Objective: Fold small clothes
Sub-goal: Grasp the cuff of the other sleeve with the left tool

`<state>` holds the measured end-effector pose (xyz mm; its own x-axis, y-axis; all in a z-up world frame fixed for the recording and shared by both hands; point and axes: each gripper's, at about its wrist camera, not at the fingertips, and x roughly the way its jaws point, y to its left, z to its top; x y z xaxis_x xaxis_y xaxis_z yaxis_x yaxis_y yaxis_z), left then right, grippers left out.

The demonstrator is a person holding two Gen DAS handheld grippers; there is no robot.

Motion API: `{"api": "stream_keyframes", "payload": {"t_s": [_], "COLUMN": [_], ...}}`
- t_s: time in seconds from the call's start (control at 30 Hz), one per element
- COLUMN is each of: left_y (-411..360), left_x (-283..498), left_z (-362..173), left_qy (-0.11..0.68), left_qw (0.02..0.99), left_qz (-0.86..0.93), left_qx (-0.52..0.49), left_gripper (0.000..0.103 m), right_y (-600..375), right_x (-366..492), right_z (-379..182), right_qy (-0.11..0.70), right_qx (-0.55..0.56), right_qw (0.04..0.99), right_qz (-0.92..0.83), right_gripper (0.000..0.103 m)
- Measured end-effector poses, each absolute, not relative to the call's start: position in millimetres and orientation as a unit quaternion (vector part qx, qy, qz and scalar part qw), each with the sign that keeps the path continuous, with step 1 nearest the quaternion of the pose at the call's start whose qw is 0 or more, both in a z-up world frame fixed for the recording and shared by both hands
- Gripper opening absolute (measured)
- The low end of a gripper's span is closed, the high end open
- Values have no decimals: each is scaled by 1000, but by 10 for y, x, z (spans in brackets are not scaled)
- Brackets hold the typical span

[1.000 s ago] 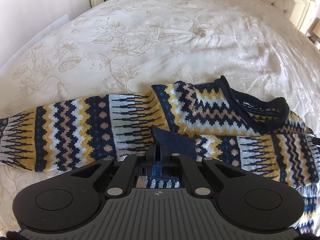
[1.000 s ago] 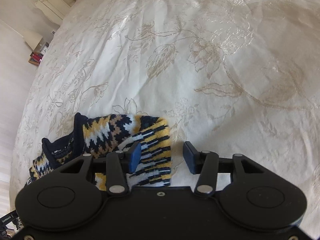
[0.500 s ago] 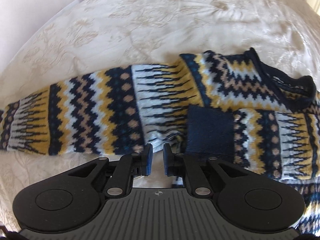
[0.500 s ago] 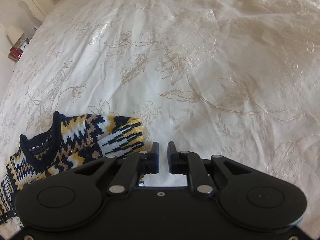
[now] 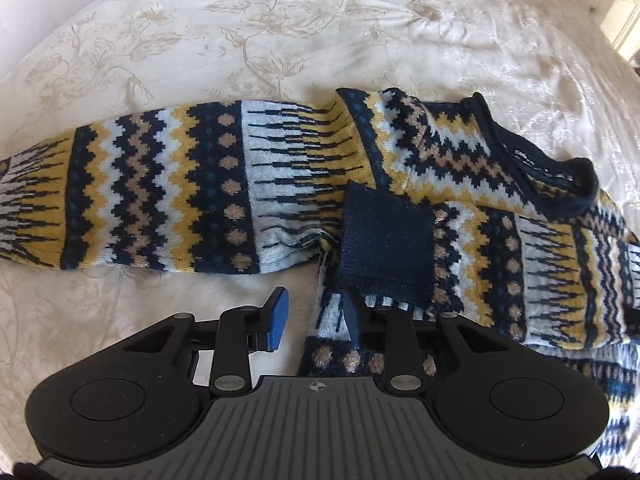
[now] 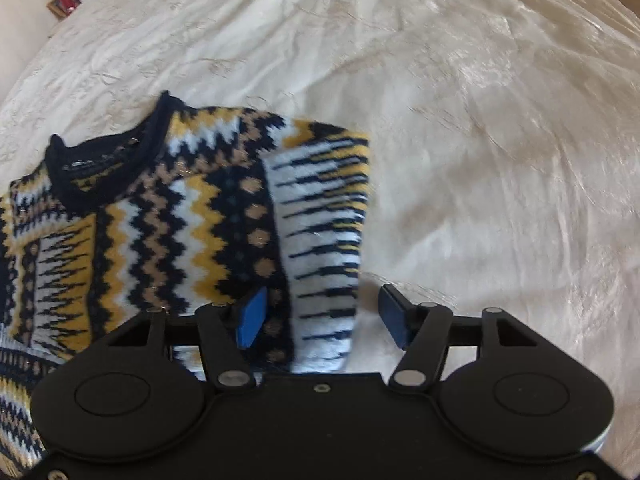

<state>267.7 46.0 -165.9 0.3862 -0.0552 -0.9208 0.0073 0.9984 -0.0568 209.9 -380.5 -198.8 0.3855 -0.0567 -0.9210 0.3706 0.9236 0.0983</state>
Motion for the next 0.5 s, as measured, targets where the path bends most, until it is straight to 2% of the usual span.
{"api": "stream_keyframes", "payload": {"t_s": [0.1,0.27,0.33,0.4,0.47,0.5], "left_y": [507,670,772,892,1021,1091], "left_x": [2622,2506,2454,2394,2332,2302], "left_z": [-1619,-1552,-1531,-1511,-1493,-1487], "left_qy": [549,545,546,545,544,544], "left_qw": [835,838,837,835,834,834], "left_qz": [-13,1,5,11,18,21], "left_qx": [-23,-36,-51,-68,-84,-91], "left_gripper": [30,31,31,32,36,42], "right_y": [-3960,-3888,-3820,-3719,-3578,-3495], "right_x": [2006,1892,1812,1753,1693,1663], "right_z": [-2035,-1829,-1727,-1630,-1560,-1534], "right_qy": [537,523,514,503,497,495], "right_qx": [184,174,180,181,178,176], "right_qw": [810,819,826,834,841,844], "right_qz": [-149,-157,-147,-133,-117,-108], "right_gripper": [70,76,86,91,93,96]}}
